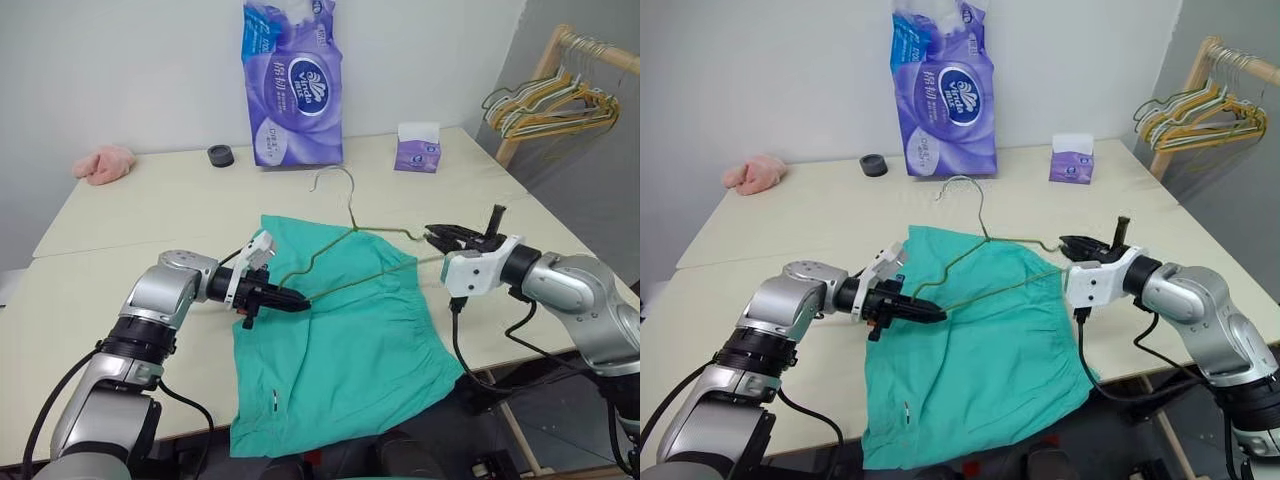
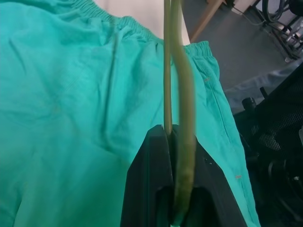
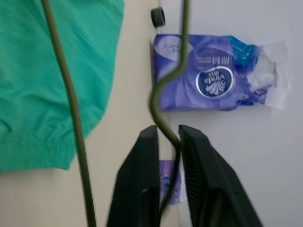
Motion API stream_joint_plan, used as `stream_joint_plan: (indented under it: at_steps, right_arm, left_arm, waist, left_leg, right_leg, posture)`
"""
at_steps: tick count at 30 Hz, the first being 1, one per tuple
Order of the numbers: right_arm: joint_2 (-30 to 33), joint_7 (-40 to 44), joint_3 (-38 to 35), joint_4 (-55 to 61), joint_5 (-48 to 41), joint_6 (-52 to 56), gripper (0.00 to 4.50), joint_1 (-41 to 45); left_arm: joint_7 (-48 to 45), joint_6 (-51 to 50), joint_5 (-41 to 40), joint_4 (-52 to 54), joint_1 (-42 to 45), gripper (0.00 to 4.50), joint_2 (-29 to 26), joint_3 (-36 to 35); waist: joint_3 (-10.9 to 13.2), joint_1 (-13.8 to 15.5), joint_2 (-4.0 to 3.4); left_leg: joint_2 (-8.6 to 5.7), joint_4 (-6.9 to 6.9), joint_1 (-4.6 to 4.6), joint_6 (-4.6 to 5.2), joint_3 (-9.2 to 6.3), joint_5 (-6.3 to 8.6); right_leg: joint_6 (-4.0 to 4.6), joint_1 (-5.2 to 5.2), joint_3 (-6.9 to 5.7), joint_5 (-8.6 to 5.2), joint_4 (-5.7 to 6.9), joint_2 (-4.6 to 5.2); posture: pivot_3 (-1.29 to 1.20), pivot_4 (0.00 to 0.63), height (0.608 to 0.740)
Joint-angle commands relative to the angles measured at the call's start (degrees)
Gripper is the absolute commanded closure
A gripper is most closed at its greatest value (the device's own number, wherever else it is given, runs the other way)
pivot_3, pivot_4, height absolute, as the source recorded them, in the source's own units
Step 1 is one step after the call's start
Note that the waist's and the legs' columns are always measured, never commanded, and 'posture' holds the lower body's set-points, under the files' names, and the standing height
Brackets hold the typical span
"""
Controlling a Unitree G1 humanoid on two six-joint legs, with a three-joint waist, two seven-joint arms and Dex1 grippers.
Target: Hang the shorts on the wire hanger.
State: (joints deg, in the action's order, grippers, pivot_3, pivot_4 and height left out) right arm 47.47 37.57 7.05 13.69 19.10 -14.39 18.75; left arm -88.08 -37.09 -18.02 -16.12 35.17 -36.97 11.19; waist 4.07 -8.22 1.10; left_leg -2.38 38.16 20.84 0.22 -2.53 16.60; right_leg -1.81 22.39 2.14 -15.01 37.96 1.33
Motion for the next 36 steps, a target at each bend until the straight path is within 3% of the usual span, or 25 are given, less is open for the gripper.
stream_joint_plan:
  at_steps: [1, 5, 8, 16, 24, 27, 36]
  right_arm:
    - [2.1, 2.4, -1.4, 2.7, -1.6, -1.1, 2.43, -0.8]
    - [3.9, 6.0, -2.7, 4.8, -5.4, 0.1, 1.11, -3.3]
    - [5.8, 11.3, -5.0, 8.9, -11.9, 7.7, 0.05, -7.3]
    - [7.4, 15.8, -14.5, 19.4, -29.9, 43.8, 0.05, -9.3]
    - [9.8, 16.4, -11.5, 24.7, -40.7, 66.6, 0.05, -6.3]
    - [9.6, 14.7, -7.9, 24.5, -41.3, 71.2, 0.05, -3.0]
    - [10.4, 13.9, 2.2, 20.8, -38.9, 72.3, 0.05, 2.0]
  left_arm:
    - [0.8, 1.5, -0.8, 1.0, 0.5, 4.50, 0.3, -0.4]
    - [2.5, 4.3, 0.3, -0.9, 0.8, 4.50, 1.0, -0.8]
    - [4.8, 8.5, 1.8, -3.5, 1.2, 4.50, 1.6, -1.3]
    - [5.4, 26.7, 9.8, -6.5, 1.8, 4.50, -0.5, 1.4]
    - [4.5, 29.1, 11.1, -1.3, 2.7, 4.50, -0.2, 2.8]
    - [4.3, 28.4, 11.0, 1.2, 2.8, 4.50, 0.0, 3.3]
    - [3.7, 28.4, 11.4, 5.2, 1.8, 4.50, -0.3, 5.1]
  waist:
    - [0.0, 0.0, 0.00]
    - [0.0, 0.0, 0.00]
    - [0.0, 0.2, 0.01]
    - [0.0, 0.2, 0.00]
    - [0.0, 0.2, 0.00]
    - [0.0, 0.2, 0.00]
    - [0.0, 0.1, -0.01]
  left_leg:
    - [0.00, 0.00, -0.03, 0.00, 0.00, 0.00]
    - [0.00, 0.00, -0.04, 0.00, -0.01, 0.00]
    - [0.00, 0.01, -0.03, 0.00, -0.04, 0.00]
    - [0.03, 0.01, -0.05, 0.00, -0.06, 0.01]
    - [0.03, 0.01, -0.02, 0.00, -0.06, 0.01]
    - [0.04, 0.01, -0.01, 0.00, -0.06, 0.01]
    - [0.04, 0.01, 0.00, 0.00, -0.05, 0.01]
  right_leg:
    - [0.00, -0.03, -0.01, 0.00, -0.01, 0.00]
    - [0.00, -0.04, -0.02, 0.00, -0.01, 0.00]
    - [0.00, -0.06, -0.05, 0.00, -0.03, 0.00]
    - [0.00, -0.07, -0.05, 0.00, -0.03, 0.01]
    - [0.00, -0.06, -0.05, 0.00, -0.06, 0.03]
    - [-0.01, -0.05, -0.07, 0.00, -0.06, 0.04]
    - [-0.01, -0.03, -0.07, 0.00, -0.06, 0.04]
  posture:
    - [-0.22, 0.055, 0.740]
    - [-0.22, 0.055, 0.740]
    - [-0.23, 0.054, 0.740]
    - [-0.24, 0.047, 0.740]
    - [-0.24, 0.035, 0.740]
    - [-0.24, 0.033, 0.740]
    - [-0.23, 0.031, 0.740]
